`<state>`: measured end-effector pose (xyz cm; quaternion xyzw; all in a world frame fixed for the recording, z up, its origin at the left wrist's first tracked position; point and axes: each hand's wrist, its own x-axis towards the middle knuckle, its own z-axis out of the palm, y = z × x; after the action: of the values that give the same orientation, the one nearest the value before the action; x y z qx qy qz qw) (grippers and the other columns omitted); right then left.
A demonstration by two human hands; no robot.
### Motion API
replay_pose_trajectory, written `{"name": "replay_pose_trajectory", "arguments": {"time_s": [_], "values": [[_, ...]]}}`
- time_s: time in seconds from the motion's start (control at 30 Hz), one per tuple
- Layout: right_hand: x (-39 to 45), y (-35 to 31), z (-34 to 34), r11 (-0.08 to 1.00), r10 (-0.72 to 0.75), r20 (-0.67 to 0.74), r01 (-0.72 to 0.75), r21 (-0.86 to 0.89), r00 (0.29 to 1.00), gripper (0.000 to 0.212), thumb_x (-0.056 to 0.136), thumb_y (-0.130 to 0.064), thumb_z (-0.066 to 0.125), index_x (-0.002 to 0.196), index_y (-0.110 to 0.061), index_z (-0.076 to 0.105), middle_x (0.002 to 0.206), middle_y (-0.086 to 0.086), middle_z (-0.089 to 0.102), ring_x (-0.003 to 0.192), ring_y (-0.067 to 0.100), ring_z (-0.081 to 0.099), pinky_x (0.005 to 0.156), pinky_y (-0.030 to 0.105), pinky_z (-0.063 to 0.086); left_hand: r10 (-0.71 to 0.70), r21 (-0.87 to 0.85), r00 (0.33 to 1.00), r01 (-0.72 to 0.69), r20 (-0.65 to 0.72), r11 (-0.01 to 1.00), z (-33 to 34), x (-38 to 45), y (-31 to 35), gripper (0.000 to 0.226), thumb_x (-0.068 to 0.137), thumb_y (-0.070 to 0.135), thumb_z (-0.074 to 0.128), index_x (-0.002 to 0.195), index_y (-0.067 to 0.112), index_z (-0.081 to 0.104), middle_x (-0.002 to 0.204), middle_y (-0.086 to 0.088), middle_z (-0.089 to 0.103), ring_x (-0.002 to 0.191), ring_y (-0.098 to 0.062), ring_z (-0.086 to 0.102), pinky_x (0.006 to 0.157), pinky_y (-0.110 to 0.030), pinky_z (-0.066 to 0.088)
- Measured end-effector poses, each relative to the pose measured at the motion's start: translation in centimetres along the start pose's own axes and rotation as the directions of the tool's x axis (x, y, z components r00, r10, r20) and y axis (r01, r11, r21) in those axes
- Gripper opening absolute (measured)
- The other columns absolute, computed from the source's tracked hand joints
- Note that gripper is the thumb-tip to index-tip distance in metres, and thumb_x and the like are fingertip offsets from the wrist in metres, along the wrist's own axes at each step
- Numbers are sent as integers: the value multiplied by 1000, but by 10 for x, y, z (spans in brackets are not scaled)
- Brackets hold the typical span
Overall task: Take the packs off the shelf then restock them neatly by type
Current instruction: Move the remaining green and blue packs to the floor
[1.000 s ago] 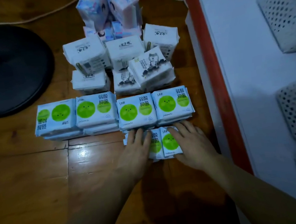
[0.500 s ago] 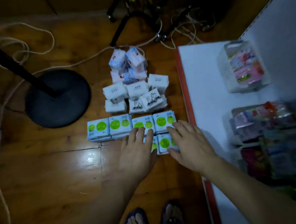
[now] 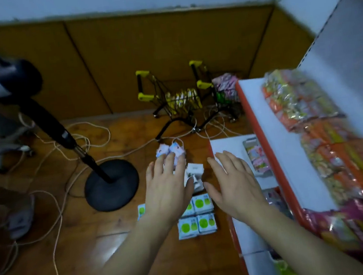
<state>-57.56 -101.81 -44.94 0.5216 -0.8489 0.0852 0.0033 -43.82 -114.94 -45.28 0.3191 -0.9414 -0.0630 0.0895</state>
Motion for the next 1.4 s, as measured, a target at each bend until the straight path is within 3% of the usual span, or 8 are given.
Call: {"name": "replay_pose_trajectory", "arguments": {"time_s": [0.33,0.5,0.7,0.9,1.13,1.23,1.4], "values": [[-3,-3,-178,997,32,-185,-45,-66,982,67,98,-57,29,149,-18,43,155,7,41,149,26,26,121,48,25,71,-36,979,-79,-189,996,-165,21,61,61,99,55,44,151,24,37,155,-2,41,147,-25,27,119,-51,27],[-17,0,-246,995,44,-287,-67,-71,957,65,96,-56,35,146,-16,48,151,9,46,146,29,31,117,53,31,129,-27,955,-141,-268,990,-226,30,97,60,99,55,43,151,25,37,154,0,41,147,-24,27,120,-51,26],[-38,9,-314,987,37,-405,-96,-127,914,62,98,-55,35,145,-17,48,150,8,47,146,29,32,117,52,31,171,-40,910,-200,-377,979,-284,38,137,60,97,57,43,150,27,37,155,2,40,147,-23,28,120,-51,26],[-77,19,-362,954,145,-494,-253,-159,857,63,99,-58,26,145,-18,45,151,10,46,144,30,34,115,55,34,286,-45,852,-338,-438,940,-312,36,183,61,97,56,45,150,27,37,156,2,39,147,-24,27,120,-52,27],[-134,31,-396,866,287,-615,-474,-162,735,63,95,-54,34,141,-14,51,147,14,50,140,35,40,112,58,35,486,-88,730,-592,-481,801,-332,32,238,61,96,53,51,148,23,39,153,-2,43,145,-26,31,121,-50,25],[-165,32,-407,802,353,-640,-573,-169,682,61,95,-51,43,142,-13,50,148,13,49,142,34,37,114,58,32,568,-100,674,-681,-472,725,-338,23,258,61,97,54,47,149,23,37,153,-4,42,145,-27,31,118,-52,28],[-234,19,-416,648,473,-681,-745,-161,559,64,96,-53,40,146,-15,47,152,10,45,145,31,32,118,54,28,690,-117,540,-820,-481,561,-339,-4,300,61,98,56,39,149,22,38,152,-5,43,143,-27,33,118,-51,29]]}}
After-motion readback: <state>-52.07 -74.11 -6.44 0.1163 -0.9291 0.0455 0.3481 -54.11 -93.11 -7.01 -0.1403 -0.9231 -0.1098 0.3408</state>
